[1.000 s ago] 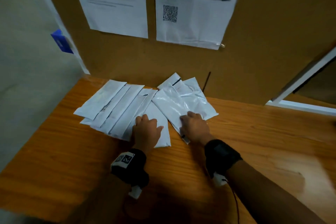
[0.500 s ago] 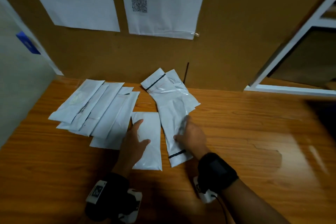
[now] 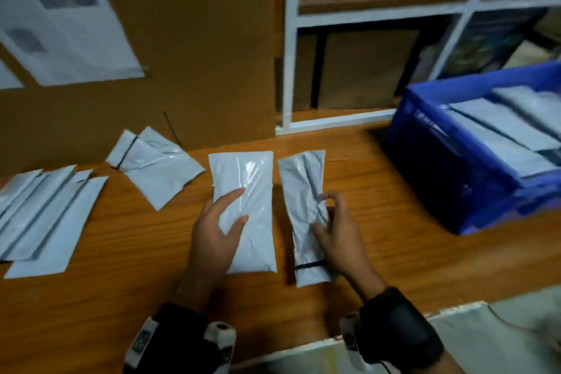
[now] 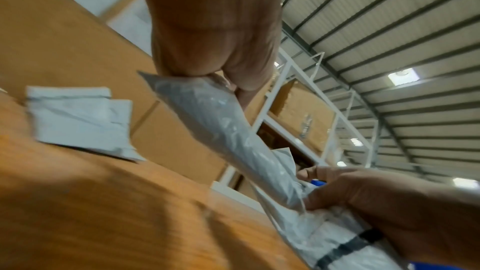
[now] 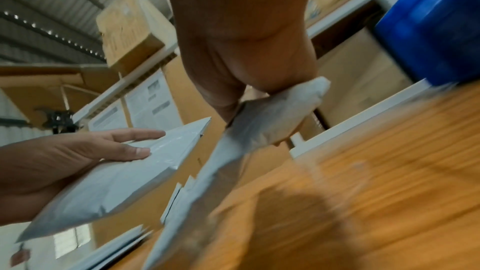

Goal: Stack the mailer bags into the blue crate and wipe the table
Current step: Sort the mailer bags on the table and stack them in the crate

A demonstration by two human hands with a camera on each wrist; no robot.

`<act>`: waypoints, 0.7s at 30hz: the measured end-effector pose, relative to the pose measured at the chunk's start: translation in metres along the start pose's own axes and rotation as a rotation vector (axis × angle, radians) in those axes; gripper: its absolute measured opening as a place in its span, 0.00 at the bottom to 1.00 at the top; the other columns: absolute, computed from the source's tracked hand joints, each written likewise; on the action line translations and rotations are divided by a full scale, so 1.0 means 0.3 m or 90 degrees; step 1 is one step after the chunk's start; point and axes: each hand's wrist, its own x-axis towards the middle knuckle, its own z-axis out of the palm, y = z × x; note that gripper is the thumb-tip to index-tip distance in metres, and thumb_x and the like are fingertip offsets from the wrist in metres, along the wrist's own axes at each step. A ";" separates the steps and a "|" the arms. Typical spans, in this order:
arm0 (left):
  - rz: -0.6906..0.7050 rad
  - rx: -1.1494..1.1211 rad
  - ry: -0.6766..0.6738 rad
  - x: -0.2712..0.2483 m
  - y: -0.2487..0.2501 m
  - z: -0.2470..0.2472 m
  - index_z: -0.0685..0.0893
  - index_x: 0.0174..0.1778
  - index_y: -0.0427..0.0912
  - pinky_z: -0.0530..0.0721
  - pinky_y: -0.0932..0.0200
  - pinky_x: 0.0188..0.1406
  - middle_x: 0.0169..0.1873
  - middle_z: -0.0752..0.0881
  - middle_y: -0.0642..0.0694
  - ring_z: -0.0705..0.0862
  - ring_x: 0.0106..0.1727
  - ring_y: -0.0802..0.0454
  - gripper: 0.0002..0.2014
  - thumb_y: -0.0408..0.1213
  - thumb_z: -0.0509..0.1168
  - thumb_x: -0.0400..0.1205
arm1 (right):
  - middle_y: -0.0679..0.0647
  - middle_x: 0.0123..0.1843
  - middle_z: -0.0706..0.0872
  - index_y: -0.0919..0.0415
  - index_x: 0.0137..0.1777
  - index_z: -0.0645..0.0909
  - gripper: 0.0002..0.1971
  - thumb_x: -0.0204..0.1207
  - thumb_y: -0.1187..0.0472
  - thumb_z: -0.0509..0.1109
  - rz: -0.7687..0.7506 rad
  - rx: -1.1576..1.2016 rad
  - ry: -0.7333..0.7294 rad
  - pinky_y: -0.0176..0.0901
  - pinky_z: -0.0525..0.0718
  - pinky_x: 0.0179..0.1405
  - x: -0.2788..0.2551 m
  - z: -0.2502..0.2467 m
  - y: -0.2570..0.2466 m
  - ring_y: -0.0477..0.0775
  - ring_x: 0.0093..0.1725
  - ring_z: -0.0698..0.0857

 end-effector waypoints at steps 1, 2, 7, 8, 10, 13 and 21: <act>0.011 -0.011 -0.007 0.000 0.066 0.070 0.82 0.67 0.49 0.70 0.69 0.71 0.68 0.83 0.49 0.78 0.71 0.55 0.20 0.30 0.71 0.80 | 0.61 0.41 0.86 0.42 0.69 0.65 0.28 0.77 0.67 0.70 -0.015 0.013 0.028 0.57 0.84 0.31 -0.022 -0.084 0.024 0.54 0.32 0.84; 0.014 -0.021 -0.013 -0.001 0.135 0.140 0.83 0.67 0.49 0.69 0.68 0.71 0.69 0.82 0.49 0.77 0.71 0.55 0.18 0.31 0.70 0.81 | 0.58 0.40 0.85 0.43 0.72 0.65 0.29 0.77 0.67 0.71 -0.025 0.024 0.065 0.48 0.82 0.29 -0.045 -0.166 0.042 0.49 0.31 0.82; 0.027 -0.117 -0.045 -0.038 0.443 0.458 0.81 0.67 0.53 0.72 0.60 0.71 0.69 0.79 0.56 0.75 0.70 0.63 0.16 0.34 0.64 0.85 | 0.38 0.64 0.80 0.48 0.78 0.65 0.33 0.75 0.61 0.73 -0.036 0.069 0.231 0.36 0.82 0.55 -0.157 -0.540 0.115 0.33 0.56 0.81; 0.034 -0.130 -0.060 -0.045 0.494 0.517 0.81 0.69 0.51 0.73 0.59 0.71 0.70 0.80 0.54 0.75 0.71 0.61 0.16 0.34 0.63 0.86 | 0.41 0.67 0.80 0.46 0.78 0.65 0.33 0.74 0.58 0.73 -0.033 0.065 0.260 0.41 0.83 0.58 -0.177 -0.607 0.129 0.36 0.58 0.81; 0.049 -0.150 -0.099 -0.056 0.584 0.625 0.81 0.70 0.49 0.75 0.63 0.68 0.71 0.79 0.53 0.75 0.71 0.61 0.17 0.33 0.62 0.86 | 0.43 0.67 0.80 0.42 0.78 0.65 0.33 0.75 0.56 0.74 -0.026 0.051 0.307 0.46 0.85 0.57 -0.211 -0.732 0.159 0.41 0.59 0.83; 0.109 -0.175 -0.162 -0.055 0.700 0.766 0.78 0.70 0.54 0.76 0.71 0.60 0.71 0.78 0.54 0.75 0.71 0.61 0.18 0.32 0.62 0.86 | 0.42 0.65 0.81 0.38 0.76 0.64 0.32 0.77 0.57 0.75 -0.013 0.004 0.373 0.33 0.84 0.53 -0.252 -0.894 0.207 0.41 0.57 0.84; 0.188 -0.051 -0.311 0.126 0.940 1.015 0.71 0.80 0.53 0.83 0.53 0.59 0.70 0.75 0.51 0.77 0.68 0.52 0.27 0.38 0.66 0.84 | 0.52 0.65 0.84 0.37 0.77 0.64 0.34 0.76 0.57 0.77 -0.014 -0.022 0.492 0.31 0.85 0.51 -0.211 -1.262 0.336 0.47 0.59 0.86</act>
